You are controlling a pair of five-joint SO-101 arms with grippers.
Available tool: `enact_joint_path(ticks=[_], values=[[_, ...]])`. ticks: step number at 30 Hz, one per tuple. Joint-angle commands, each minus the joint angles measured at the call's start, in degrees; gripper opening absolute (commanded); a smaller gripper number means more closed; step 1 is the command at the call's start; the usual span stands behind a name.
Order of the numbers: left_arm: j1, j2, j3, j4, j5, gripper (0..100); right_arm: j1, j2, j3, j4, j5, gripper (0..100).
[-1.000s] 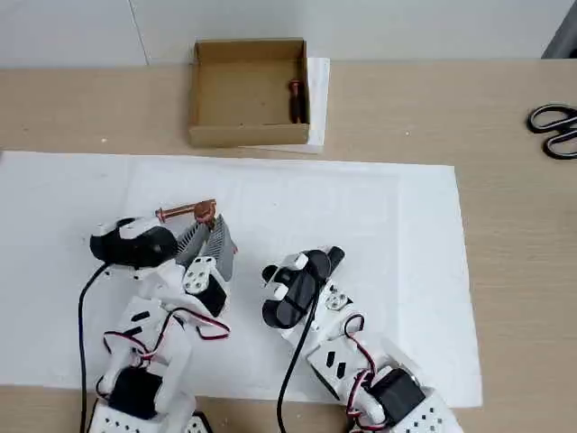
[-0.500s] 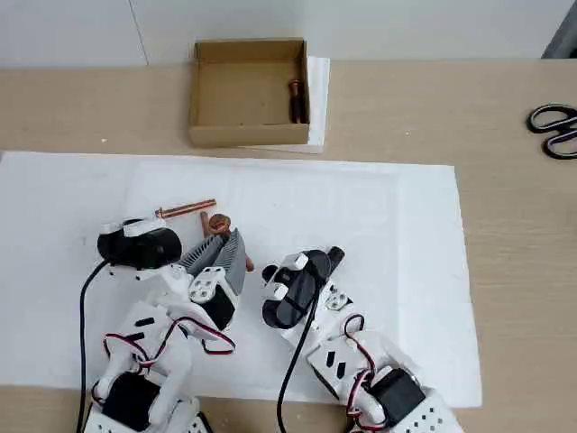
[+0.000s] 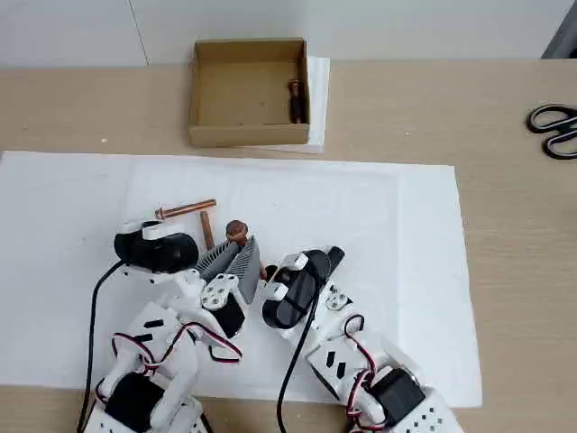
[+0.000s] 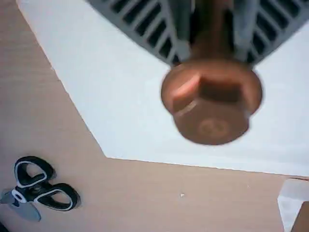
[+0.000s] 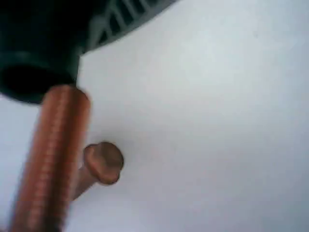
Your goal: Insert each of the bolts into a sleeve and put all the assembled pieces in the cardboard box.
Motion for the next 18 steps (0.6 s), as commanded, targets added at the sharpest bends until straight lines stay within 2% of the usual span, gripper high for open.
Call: enact_joint_path(ticks=[1,9,18], values=[[0.26,-0.97,-0.48,-2.20,-1.05,1,-0.31,-0.84,0.53,0.04,-0.88,0.2],[0.26,-0.97,-0.40,-2.11,-1.05,1,-3.56,-0.84,0.53,0.04,-0.79,0.2],[0.35,-0.97,-0.40,-0.26,-0.97,1,-2.42,-0.92,0.53,-0.48,-0.79,0.2]])
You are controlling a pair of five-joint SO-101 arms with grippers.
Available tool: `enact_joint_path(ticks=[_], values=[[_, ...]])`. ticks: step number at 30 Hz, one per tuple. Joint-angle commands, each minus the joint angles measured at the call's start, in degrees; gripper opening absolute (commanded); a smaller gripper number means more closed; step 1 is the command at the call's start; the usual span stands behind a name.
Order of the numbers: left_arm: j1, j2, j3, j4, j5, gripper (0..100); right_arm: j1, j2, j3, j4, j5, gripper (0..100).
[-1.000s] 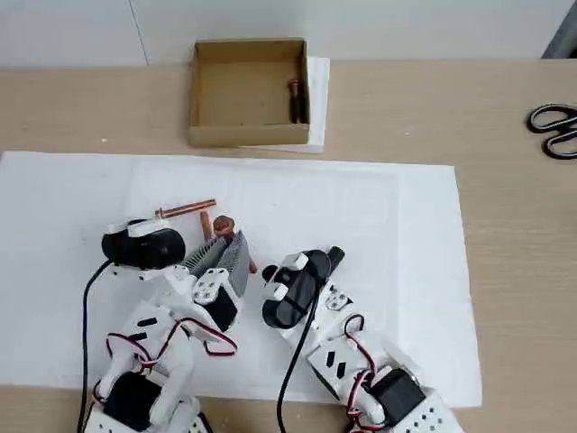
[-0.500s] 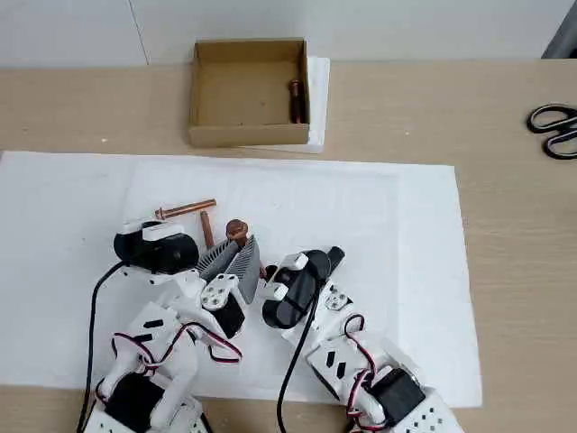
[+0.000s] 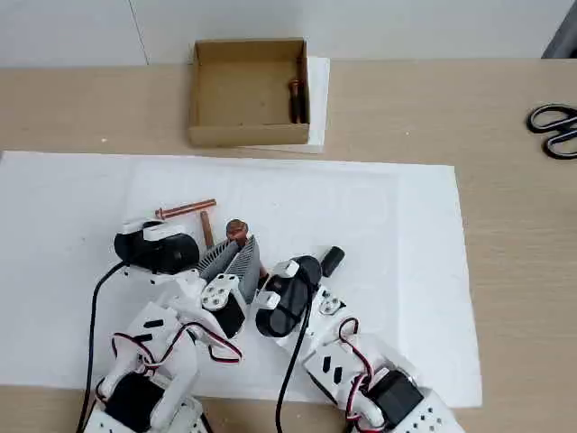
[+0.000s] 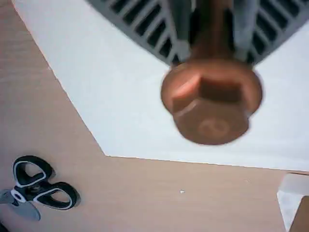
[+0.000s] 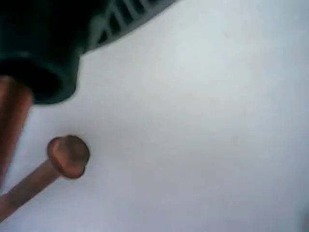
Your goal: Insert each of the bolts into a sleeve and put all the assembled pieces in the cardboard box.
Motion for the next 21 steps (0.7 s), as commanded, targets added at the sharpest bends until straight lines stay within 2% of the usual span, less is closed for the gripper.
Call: enact_joint_path(ticks=[1,13,21], values=[[0.35,-0.97,-0.48,0.53,-0.35,1,1.27,-0.92,0.44,-0.48,-0.79,0.2],[0.53,-0.97,1.45,2.20,-0.35,1,2.24,-0.92,-0.62,-0.57,-0.62,0.2],[4.92,-0.97,3.47,2.11,-0.18,1,2.24,-0.92,-0.62,-0.57,-0.70,0.2]])
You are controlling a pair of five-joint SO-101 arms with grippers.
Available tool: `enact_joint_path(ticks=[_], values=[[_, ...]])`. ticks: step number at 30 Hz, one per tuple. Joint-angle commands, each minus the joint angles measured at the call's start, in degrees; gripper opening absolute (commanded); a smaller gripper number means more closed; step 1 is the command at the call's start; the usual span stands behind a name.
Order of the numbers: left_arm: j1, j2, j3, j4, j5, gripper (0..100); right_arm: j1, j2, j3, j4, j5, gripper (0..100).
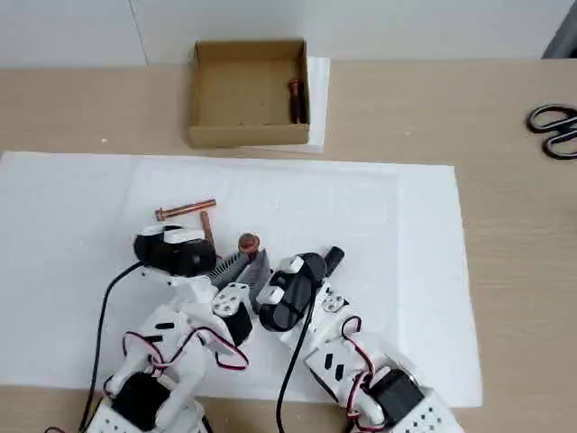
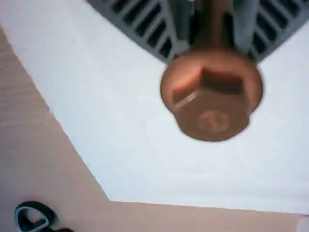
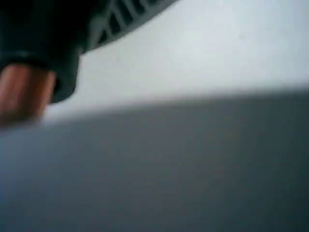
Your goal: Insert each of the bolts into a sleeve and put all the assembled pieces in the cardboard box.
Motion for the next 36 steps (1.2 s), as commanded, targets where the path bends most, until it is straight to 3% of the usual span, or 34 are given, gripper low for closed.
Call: enact_joint_path(ticks=[1,14,26,36], values=[[0.79,-0.53,0.04,0.09,-0.26,1,0.48,-1.01,-0.53,-0.66,-0.53,0.2],[0.26,-0.53,-0.22,8.18,-5.10,1,0.75,-1.01,-3.87,-2.86,-0.26,0.2],[-8.18,-0.53,1.54,8.44,-13.19,1,0.84,-1.01,-5.19,-3.03,0.70,0.2],[-1.41,-0.53,2.86,8.79,-17.14,1,1.45,-1.01,-4.48,-3.03,1.85,0.2]])
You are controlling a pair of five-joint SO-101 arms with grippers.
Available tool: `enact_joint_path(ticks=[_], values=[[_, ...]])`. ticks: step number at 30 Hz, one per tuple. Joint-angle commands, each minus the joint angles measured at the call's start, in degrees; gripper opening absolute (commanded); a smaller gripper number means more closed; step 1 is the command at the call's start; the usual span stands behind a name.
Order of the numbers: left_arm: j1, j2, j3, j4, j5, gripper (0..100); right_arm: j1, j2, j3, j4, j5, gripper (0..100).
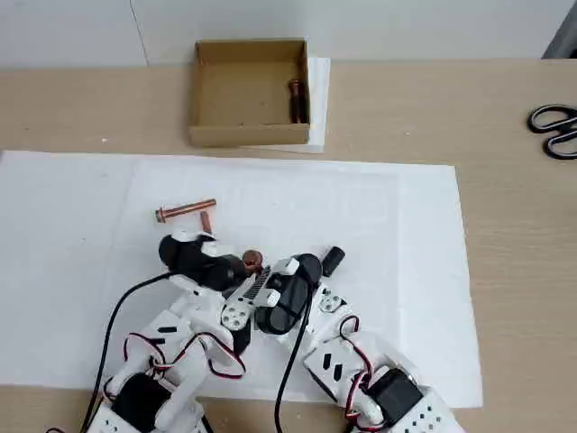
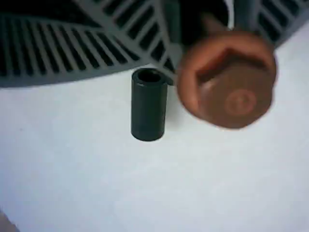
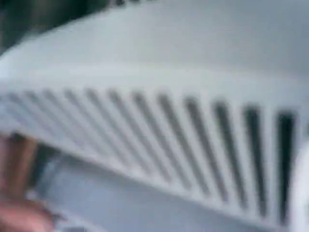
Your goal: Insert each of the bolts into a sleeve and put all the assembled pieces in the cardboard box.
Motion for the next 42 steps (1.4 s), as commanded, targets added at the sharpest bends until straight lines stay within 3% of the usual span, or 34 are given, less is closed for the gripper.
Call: enact_joint_path(ticks=[1,10,25,32,42], values=[[0.70,-0.09,1.89,1.49,-1.93,1,2.07,-1.01,-3.43,-1.80,0.88,0.2],[0.09,-0.09,5.23,1.49,-5.98,1,3.38,-1.01,-3.25,-1.80,0.79,0.3],[-3.34,-0.09,2.15,1.23,-5.89,1,3.38,-1.01,-2.99,-1.80,0.79,0.3],[-3.60,-0.09,1.80,1.41,-5.80,18,3.38,-1.01,-2.99,-1.80,0.79,0.3],[-1.58,-0.09,0.13,1.49,-4.48,18,3.38,-1.01,-2.90,-1.80,0.79,0.3]])
